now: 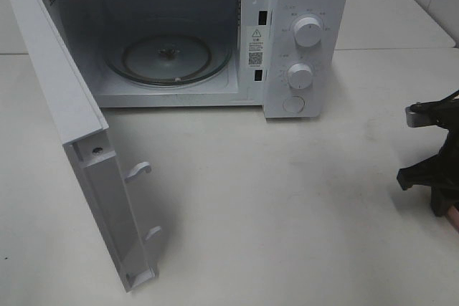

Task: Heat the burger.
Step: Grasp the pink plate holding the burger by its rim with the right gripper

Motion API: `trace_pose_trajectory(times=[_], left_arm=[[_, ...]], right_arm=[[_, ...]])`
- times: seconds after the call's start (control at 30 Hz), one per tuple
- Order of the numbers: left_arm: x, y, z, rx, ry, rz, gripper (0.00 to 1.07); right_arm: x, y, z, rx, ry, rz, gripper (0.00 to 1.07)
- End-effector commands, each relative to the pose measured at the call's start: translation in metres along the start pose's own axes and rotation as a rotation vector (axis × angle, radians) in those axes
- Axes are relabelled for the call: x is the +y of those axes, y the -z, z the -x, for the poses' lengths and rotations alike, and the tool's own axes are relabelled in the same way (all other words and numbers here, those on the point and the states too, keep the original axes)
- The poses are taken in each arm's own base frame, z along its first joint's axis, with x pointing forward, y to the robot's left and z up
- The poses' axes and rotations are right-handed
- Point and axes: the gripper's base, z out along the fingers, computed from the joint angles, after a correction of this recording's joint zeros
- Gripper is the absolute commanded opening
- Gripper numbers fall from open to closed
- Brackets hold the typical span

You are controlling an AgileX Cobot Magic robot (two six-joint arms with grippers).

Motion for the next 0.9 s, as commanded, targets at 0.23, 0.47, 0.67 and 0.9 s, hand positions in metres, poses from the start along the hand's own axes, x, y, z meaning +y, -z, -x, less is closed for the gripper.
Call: trace_pose_trajectory(times=[0.23, 0.47, 0.67, 0.9], left_arm=[[0.000, 0.002, -0.001, -0.025, 0.004, -0.001, 0.98], [0.000, 0.002, -0.001, -0.025, 0.004, -0.001, 0.98], [0.000, 0.002, -0.001, -0.025, 0.004, -0.001, 0.98], [0.000, 0.002, -0.001, -0.025, 0.004, -0.001, 0.98]], right_arm=[[-0.002, 0.006, -0.006, 0.026, -0.038, -0.002, 0.00], [-0.004, 0.018, -0.008, 0.011, -0.050, -0.007, 0.00], [-0.006, 0.032, -0.011, -0.021, -0.059, -0.011, 0.00], [0.000, 0.036, -0.016, -0.021, -0.034, -0.049, 0.00]])
